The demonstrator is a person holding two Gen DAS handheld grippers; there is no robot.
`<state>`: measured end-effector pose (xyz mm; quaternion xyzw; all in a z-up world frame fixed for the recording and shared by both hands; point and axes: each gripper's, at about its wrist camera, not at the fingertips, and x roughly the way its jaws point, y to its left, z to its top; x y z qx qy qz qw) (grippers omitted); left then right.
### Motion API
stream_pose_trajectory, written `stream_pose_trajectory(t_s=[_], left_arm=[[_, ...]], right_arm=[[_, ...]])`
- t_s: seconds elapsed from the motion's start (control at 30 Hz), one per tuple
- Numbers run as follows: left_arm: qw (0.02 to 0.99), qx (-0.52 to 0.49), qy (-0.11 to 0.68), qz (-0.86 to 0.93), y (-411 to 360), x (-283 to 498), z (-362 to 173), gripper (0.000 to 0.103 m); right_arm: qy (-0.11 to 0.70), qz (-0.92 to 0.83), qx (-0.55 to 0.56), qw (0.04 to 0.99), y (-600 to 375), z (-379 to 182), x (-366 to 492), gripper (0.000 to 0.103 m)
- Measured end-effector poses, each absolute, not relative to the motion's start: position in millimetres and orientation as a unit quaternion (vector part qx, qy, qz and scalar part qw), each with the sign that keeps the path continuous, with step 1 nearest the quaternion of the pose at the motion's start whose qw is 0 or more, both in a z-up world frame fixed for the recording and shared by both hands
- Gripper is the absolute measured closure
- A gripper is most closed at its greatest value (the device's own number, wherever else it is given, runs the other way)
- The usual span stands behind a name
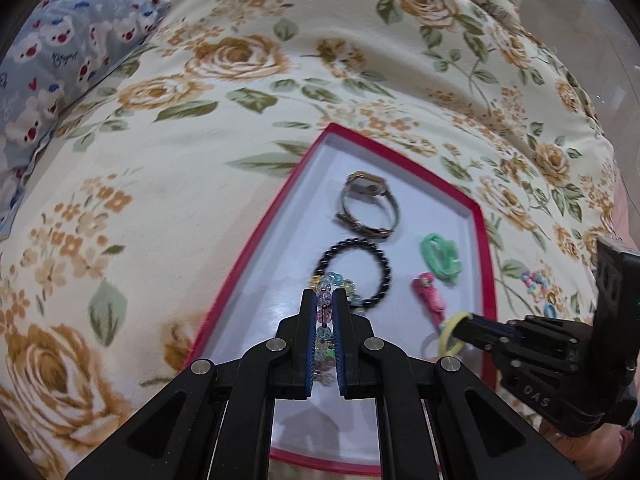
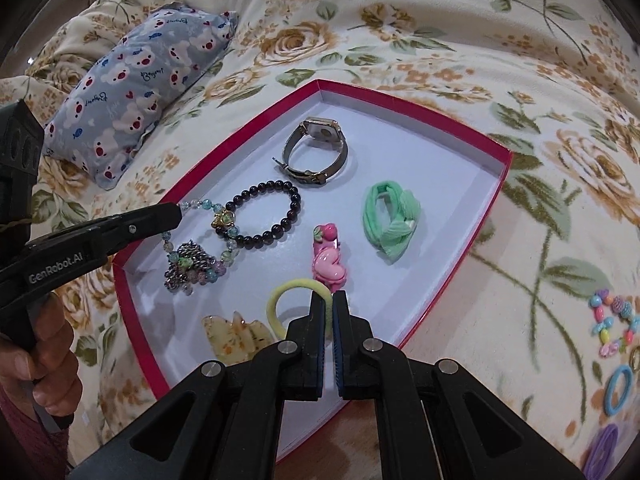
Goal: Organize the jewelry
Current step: 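Carry bracelet and yellow hair tie into the red box and open both tools, then move both tools back toward the colorful bead bracelet and gold ring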
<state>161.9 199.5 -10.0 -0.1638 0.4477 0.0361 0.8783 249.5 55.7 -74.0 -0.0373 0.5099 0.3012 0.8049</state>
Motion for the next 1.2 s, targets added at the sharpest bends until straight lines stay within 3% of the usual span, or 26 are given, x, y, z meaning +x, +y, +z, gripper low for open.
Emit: stream_pose_trajectory(t_s=[0.6, 0.77, 0.9, 1.2], left_arm=[[0.868, -0.177, 0.462, 0.048, 211.3, 170.1, -29.6, 0.096], [0.866, -0.178, 0.465, 0.05, 210.6, 167.7, -27.7, 0.096], [0.868, -0.174, 0.461, 0.052, 206.1, 163.5, -22.0, 0.083], [0.878, -0.163, 0.447, 0.049, 194.1, 149.2, -4.3, 0.076]], right_arm=[[0.516, 0.301, -0.025, 0.801, 52.8, -74.5, 251.2, 0.093], [0.513, 0.304, -0.014, 0.803, 48.8, -69.7, 249.2, 0.081], [0.508, 0.305, -0.005, 0.805, 44.0, -64.7, 245.2, 0.076], [0.489, 0.295, 0.028, 0.82, 15.1, -46.5, 231.2, 0.073]])
